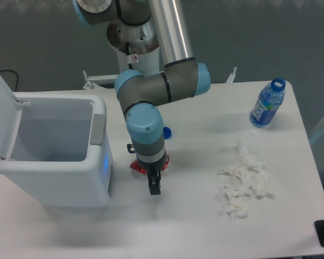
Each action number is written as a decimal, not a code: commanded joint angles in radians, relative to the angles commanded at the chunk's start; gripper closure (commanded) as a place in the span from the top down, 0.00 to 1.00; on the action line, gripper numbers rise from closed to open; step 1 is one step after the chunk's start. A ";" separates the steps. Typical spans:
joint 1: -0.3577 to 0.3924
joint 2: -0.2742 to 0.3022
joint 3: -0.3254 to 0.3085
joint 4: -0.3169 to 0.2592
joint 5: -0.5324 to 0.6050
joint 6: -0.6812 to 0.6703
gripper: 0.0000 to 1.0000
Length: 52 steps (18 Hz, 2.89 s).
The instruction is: Pick up the cans
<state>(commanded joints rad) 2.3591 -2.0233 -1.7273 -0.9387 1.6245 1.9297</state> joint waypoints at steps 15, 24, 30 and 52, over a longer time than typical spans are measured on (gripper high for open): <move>0.058 0.075 -0.024 -0.133 -0.057 -0.006 1.00; 0.060 0.083 -0.052 -0.164 -0.055 -0.009 1.00; 0.058 0.046 -0.054 -0.155 -0.058 -0.008 1.00; 0.060 0.006 -0.052 -0.155 -0.008 -0.006 1.00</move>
<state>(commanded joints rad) 2.4191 -2.0172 -1.7794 -1.0937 1.6168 1.9236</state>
